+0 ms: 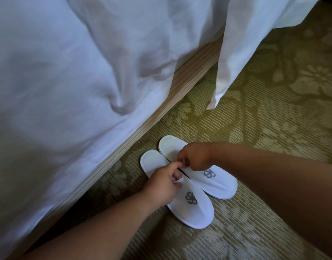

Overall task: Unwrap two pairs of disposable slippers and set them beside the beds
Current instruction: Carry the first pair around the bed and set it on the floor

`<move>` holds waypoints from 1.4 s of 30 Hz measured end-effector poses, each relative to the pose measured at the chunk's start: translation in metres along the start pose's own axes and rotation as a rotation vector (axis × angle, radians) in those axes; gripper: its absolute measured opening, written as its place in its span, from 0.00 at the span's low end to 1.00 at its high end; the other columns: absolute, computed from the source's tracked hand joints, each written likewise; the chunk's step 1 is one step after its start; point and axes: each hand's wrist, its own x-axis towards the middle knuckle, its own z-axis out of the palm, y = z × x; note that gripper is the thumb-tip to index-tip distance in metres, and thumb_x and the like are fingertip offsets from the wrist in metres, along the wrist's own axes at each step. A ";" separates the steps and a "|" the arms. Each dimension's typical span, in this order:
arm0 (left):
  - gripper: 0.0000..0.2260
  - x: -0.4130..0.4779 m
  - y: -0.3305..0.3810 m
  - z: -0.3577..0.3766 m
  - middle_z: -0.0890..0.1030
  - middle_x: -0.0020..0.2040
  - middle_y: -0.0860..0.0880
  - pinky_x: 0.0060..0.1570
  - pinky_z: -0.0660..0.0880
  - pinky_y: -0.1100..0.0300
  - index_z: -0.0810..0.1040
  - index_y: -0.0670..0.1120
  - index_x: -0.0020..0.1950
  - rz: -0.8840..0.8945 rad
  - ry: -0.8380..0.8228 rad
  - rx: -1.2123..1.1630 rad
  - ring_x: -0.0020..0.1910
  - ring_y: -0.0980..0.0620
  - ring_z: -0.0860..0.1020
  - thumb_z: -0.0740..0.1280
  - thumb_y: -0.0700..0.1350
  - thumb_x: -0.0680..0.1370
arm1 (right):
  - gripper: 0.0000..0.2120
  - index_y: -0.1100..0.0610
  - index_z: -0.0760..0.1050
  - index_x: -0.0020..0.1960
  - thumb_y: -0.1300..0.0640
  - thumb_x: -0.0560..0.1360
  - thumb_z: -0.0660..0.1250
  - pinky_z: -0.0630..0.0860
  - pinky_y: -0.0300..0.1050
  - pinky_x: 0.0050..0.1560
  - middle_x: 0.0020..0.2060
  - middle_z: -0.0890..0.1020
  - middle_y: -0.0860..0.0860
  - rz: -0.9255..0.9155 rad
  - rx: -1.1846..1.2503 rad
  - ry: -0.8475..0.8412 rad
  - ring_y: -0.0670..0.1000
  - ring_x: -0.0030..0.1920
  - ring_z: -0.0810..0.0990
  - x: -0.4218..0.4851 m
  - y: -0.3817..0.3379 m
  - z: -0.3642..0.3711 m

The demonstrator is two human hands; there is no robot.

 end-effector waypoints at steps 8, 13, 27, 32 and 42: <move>0.18 -0.001 -0.003 0.005 0.75 0.41 0.57 0.42 0.70 0.79 0.75 0.56 0.60 0.016 0.003 -0.009 0.37 0.68 0.74 0.70 0.39 0.74 | 0.20 0.49 0.77 0.66 0.65 0.78 0.62 0.77 0.46 0.51 0.60 0.80 0.52 -0.018 0.027 0.035 0.54 0.57 0.79 0.002 0.000 0.004; 0.21 -0.003 0.005 -0.004 0.77 0.43 0.58 0.40 0.70 0.77 0.75 0.57 0.62 0.007 -0.045 -0.009 0.39 0.66 0.76 0.71 0.42 0.71 | 0.20 0.49 0.77 0.65 0.65 0.77 0.62 0.79 0.49 0.55 0.58 0.81 0.53 -0.002 0.062 0.040 0.55 0.56 0.80 0.000 0.002 0.004; 0.27 0.087 0.036 -0.076 0.71 0.71 0.39 0.68 0.62 0.52 0.74 0.42 0.68 -0.448 0.199 0.041 0.69 0.43 0.70 0.53 0.60 0.80 | 0.28 0.41 0.74 0.68 0.64 0.73 0.64 0.76 0.49 0.61 0.64 0.77 0.46 0.053 0.085 0.165 0.52 0.61 0.77 -0.037 0.035 -0.007; 0.28 0.099 0.040 -0.079 0.65 0.76 0.41 0.68 0.62 0.52 0.67 0.42 0.74 -0.488 0.129 0.018 0.71 0.42 0.66 0.52 0.59 0.81 | 0.31 0.39 0.69 0.71 0.55 0.70 0.67 0.59 0.56 0.71 0.70 0.71 0.48 -0.017 -0.181 0.174 0.55 0.70 0.66 -0.032 0.022 0.008; 0.13 0.108 0.044 -0.084 0.76 0.43 0.50 0.43 0.67 0.57 0.70 0.47 0.43 -0.654 -0.088 -0.153 0.45 0.50 0.74 0.53 0.55 0.78 | 0.28 0.45 0.61 0.78 0.61 0.81 0.57 0.52 0.63 0.74 0.74 0.67 0.47 -0.049 -0.362 -0.222 0.55 0.77 0.60 -0.012 -0.018 -0.003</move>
